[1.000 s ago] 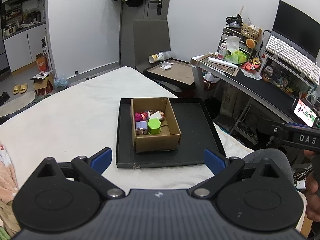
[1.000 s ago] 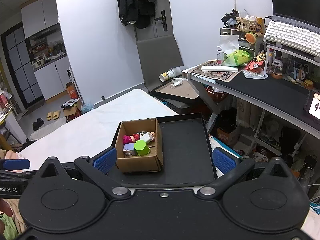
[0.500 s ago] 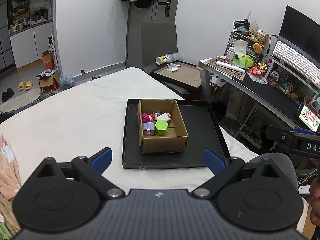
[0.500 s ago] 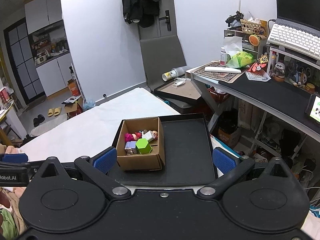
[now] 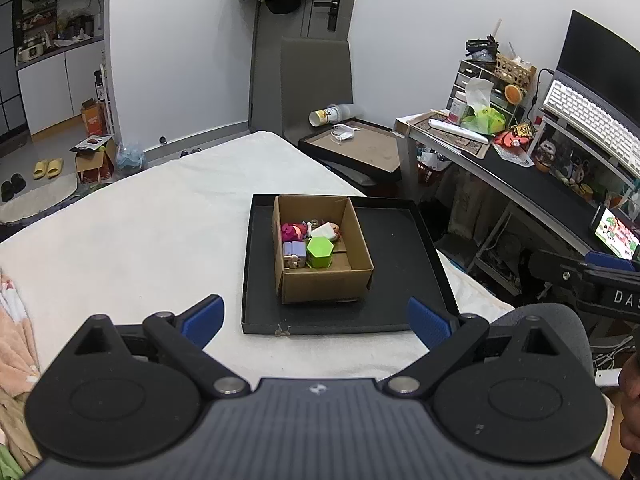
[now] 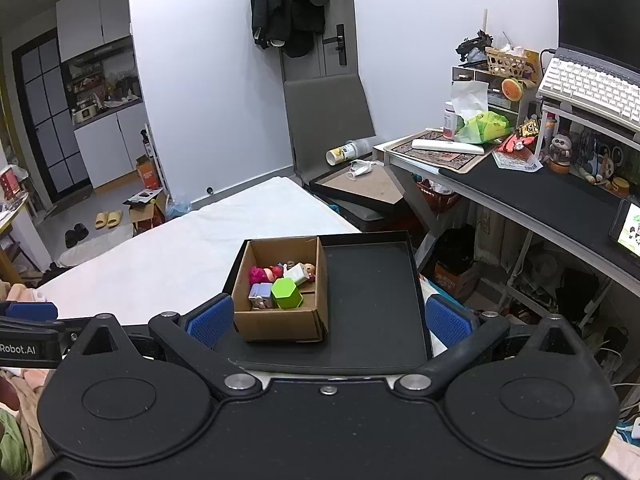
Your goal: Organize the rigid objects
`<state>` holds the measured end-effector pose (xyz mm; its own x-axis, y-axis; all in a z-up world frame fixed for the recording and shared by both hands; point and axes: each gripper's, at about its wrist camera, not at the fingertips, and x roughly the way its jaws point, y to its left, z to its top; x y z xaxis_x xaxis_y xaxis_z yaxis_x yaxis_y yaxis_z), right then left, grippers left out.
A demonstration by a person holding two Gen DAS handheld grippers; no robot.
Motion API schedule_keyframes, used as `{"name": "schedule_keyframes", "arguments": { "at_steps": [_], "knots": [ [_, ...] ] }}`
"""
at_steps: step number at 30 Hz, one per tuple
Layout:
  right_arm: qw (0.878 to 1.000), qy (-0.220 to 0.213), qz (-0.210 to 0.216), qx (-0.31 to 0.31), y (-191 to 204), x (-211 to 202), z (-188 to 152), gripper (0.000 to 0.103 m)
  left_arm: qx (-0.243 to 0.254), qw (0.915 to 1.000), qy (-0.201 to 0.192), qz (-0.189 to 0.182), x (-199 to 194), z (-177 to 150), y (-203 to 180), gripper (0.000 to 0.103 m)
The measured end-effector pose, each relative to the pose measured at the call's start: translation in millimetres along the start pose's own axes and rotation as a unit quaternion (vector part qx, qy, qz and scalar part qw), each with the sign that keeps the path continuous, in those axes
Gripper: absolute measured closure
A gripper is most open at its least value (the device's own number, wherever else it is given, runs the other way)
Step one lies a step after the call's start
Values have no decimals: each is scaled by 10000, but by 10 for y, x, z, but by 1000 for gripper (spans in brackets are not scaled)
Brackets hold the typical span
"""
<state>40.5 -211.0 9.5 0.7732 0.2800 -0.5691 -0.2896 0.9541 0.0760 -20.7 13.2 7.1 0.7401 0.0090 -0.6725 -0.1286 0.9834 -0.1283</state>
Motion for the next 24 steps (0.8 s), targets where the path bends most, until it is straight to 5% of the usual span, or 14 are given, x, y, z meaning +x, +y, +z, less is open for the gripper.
{"name": "schedule_keyframes", "arguments": {
  "at_steps": [24],
  "knots": [
    [9998, 38, -18, 173, -91, -3, -27, 0, 148, 9999, 41, -31, 22, -19, -117, 6]
  ]
}}
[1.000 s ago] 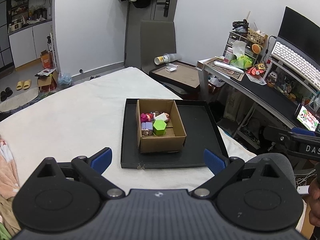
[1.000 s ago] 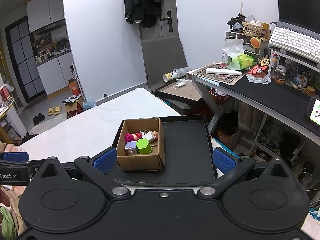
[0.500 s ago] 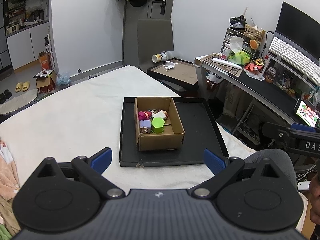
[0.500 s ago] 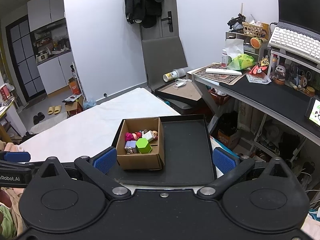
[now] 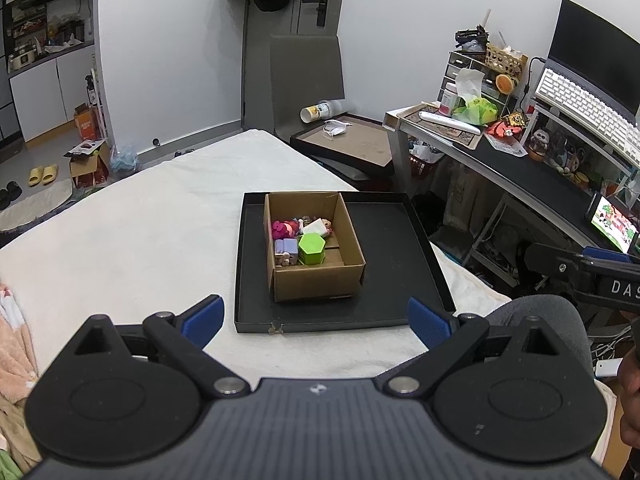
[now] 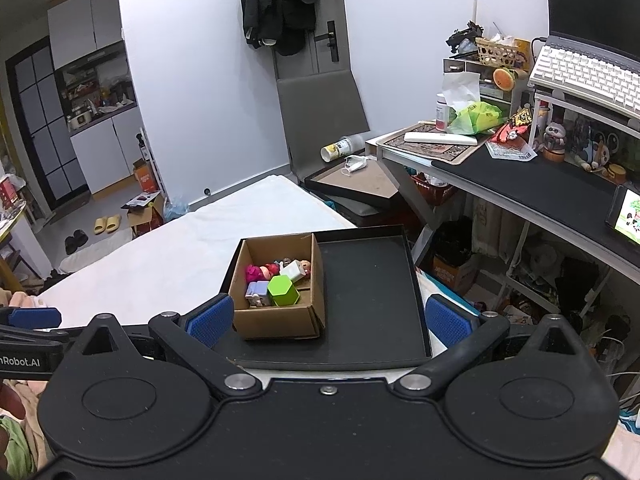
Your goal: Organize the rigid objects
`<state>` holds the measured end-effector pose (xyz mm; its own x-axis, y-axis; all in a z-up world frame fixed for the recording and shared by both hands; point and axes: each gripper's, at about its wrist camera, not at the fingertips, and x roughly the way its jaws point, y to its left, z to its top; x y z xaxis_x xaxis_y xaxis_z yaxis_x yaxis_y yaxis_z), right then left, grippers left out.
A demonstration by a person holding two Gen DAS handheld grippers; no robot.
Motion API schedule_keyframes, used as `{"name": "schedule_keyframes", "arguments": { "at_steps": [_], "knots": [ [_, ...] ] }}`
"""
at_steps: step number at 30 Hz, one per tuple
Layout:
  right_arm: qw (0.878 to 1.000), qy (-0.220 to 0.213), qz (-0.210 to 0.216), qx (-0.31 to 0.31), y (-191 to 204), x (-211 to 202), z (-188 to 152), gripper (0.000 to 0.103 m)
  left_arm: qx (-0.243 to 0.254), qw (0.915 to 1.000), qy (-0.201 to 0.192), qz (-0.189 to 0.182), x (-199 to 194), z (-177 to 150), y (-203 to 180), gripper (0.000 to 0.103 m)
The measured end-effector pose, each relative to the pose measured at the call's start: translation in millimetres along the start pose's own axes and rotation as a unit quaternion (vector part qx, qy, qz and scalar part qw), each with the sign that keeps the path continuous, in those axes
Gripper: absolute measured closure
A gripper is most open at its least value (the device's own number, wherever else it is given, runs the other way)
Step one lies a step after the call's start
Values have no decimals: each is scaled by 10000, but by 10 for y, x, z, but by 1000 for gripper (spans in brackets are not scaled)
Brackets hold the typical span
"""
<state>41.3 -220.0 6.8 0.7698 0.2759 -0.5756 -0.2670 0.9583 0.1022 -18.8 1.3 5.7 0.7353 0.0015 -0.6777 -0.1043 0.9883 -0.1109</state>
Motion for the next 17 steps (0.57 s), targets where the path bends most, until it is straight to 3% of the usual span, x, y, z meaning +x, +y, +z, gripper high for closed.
{"name": "schedule_keyframes", "arguments": {
  "at_steps": [17],
  "knots": [
    [10000, 68, -50, -1, 9, 21, -21, 0, 86, 10000, 9, -45, 6, -24, -30, 6]
  ]
}}
